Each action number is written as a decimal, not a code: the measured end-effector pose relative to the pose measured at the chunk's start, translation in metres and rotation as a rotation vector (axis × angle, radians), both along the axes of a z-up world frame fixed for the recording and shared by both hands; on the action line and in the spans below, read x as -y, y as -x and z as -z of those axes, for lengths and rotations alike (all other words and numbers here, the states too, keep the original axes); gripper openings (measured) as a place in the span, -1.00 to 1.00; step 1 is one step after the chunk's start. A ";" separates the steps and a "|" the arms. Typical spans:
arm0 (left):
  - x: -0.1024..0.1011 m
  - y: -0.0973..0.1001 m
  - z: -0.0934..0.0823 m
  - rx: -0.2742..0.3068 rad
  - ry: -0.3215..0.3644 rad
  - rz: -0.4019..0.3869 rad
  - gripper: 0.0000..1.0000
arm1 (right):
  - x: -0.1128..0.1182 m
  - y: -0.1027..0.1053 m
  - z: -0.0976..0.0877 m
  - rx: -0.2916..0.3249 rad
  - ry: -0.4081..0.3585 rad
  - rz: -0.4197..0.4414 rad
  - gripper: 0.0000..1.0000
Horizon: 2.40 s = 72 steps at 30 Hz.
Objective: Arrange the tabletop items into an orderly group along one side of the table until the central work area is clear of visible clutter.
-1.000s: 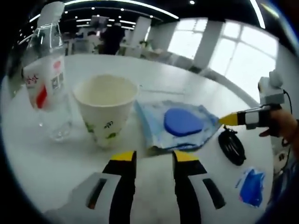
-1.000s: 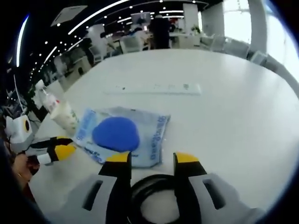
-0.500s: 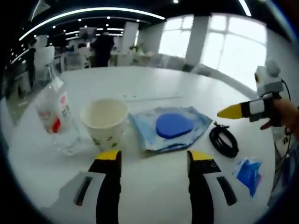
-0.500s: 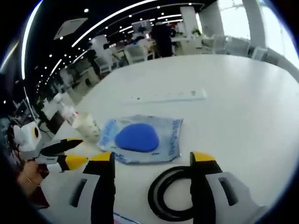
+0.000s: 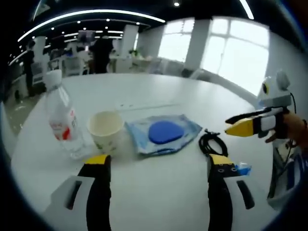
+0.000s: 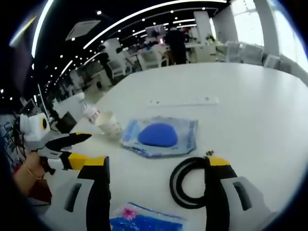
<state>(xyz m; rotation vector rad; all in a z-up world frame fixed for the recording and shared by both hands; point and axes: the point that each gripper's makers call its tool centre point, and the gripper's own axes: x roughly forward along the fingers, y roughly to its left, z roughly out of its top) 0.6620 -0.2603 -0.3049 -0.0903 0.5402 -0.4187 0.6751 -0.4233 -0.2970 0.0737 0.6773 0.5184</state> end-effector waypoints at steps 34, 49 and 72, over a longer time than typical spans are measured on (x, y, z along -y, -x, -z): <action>0.008 0.082 -0.039 0.031 -0.083 0.186 0.99 | 0.032 0.075 0.026 -0.068 -0.012 0.012 0.77; 0.002 0.108 -0.035 0.024 -0.052 0.163 0.99 | 0.037 0.096 0.051 -0.099 -0.033 -0.006 0.55; -0.017 0.131 -0.020 0.028 -0.068 0.157 0.99 | 0.042 0.106 0.071 -0.054 -0.003 -0.021 0.19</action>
